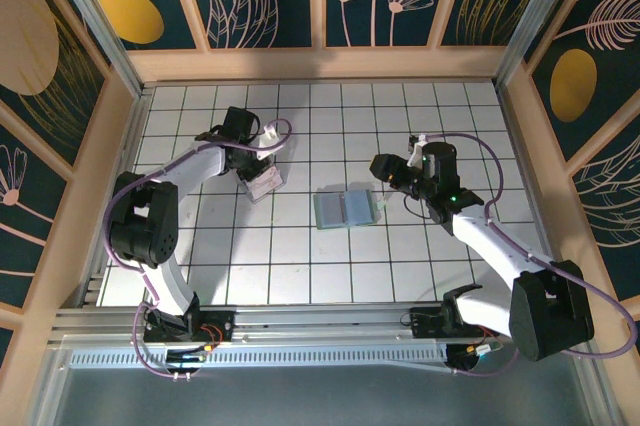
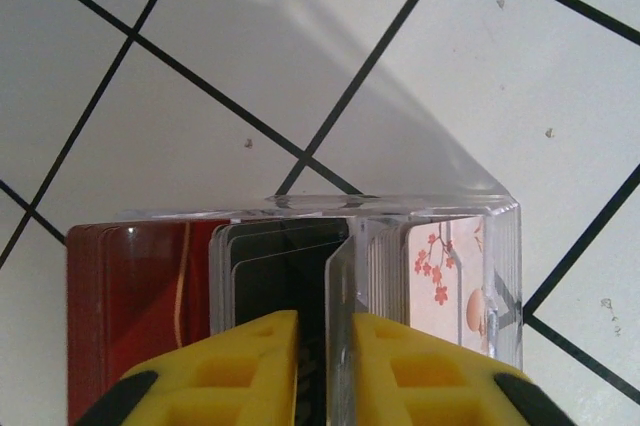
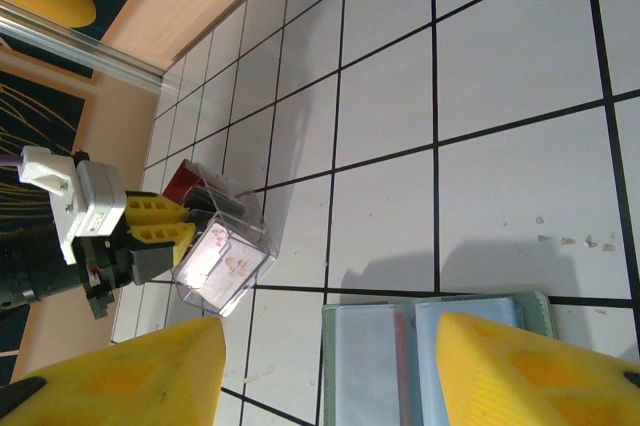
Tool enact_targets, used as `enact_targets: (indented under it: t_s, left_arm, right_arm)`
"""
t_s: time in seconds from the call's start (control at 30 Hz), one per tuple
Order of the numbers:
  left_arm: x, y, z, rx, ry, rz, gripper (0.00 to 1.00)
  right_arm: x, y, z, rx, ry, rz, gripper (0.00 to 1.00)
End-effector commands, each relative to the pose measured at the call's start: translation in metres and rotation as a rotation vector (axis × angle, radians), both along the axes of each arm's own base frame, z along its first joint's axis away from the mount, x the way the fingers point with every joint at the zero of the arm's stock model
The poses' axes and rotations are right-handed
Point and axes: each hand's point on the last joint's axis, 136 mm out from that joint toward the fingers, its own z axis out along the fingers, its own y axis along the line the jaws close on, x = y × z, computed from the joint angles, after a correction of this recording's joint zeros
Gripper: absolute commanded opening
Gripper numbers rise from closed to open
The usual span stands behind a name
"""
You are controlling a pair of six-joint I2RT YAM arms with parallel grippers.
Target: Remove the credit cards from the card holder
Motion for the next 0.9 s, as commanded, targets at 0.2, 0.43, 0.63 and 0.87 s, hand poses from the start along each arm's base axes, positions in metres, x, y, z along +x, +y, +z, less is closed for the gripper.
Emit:
enact_targets:
  t_s: [0.2, 0.43, 0.63, 0.87]
  left_arm:
    - [0.008, 0.01, 0.046, -0.016, -0.034, 0.114, 0.26]
    - [0.015, 0.014, 0.098, -0.128, -0.16, 0.253, 0.43]
    - [0.016, 0.017, 0.138, -0.321, -0.249, 0.441, 0.64]
    - [0.006, 0.03, 0.159, -0.605, -0.313, 0.694, 0.79]
  right_arm:
    - [0.004, -0.001, 0.009, 0.016, -0.029, -0.013, 0.58]
    - [0.002, -0.003, -0.01, -0.126, 0.017, -0.043, 0.53]
    - [-0.007, 0.005, -0.027, -0.264, 0.053, -0.037, 0.52]
    - [-0.02, 0.033, -0.046, -0.376, 0.09, 0.032, 0.49]
